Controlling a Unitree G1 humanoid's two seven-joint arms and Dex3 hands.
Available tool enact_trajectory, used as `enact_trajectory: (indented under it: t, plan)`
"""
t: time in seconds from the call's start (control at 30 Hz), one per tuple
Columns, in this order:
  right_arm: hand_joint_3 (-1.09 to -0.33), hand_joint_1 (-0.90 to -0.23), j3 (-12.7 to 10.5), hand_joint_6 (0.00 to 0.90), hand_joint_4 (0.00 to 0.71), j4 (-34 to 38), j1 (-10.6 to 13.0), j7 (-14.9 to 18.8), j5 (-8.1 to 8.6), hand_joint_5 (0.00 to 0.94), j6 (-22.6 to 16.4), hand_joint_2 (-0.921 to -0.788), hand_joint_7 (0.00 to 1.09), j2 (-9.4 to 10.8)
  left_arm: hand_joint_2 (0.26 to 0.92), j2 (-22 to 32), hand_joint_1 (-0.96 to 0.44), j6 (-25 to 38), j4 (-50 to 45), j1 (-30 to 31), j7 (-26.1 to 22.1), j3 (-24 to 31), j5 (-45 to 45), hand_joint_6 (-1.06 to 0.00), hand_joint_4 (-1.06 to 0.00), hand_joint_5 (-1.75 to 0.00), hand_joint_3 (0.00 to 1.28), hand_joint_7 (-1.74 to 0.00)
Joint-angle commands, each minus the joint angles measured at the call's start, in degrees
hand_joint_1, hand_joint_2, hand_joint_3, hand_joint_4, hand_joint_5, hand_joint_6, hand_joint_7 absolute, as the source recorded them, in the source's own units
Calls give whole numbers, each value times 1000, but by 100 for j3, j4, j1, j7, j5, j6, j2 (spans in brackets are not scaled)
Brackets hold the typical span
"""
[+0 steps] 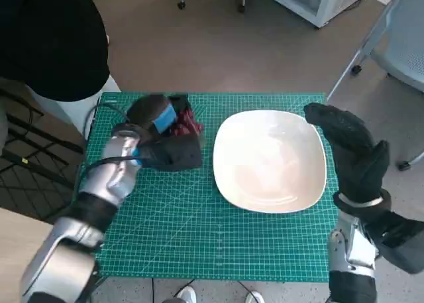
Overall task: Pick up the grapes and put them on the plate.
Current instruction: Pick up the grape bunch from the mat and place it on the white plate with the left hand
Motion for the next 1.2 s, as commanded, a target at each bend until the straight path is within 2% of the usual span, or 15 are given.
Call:
enact_trajectory:
  t: [0.03, 0.3, 0.63, 1.03, 1.2]
  plan:
    - [-565, -498, -10, 0, 202, 90, 45, -32, 4, 0, 11, -921, 418, 24, 921, 196, 2, 113, -727, 244, 50, 269, 36, -579, -667, -1210, 101, -1183]
    - [-564, -498, -13, 0, 204, 108, 36, -23, 9, 1, -7, -921, 421, 31, 921, 255, 2, 176, -1371, 419, -53, 476, 56, -534, -644, -1184, 129, -1276]
    - [-563, -499, -31, 0, 205, 116, 42, 3, 46, 1, -18, -921, 422, 16, 921, 188, 2, 247, -1725, 495, -190, 409, 198, -536, -642, -1148, 128, -1310]
    - [-561, -499, -68, 0, 209, 21, 91, -2, 80, 3, 6, -921, 425, -31, 921, -358, 2, 396, -2159, 291, -734, 169, 223, -527, -630, -1199, 139, -1286]
    - [-561, -495, -101, 0, 209, -42, 132, 7, 102, 3, 10, -921, 425, -56, 921, -668, 2, 177, -2116, 64, -887, -29, 194, -554, -645, -1279, 126, -1164]
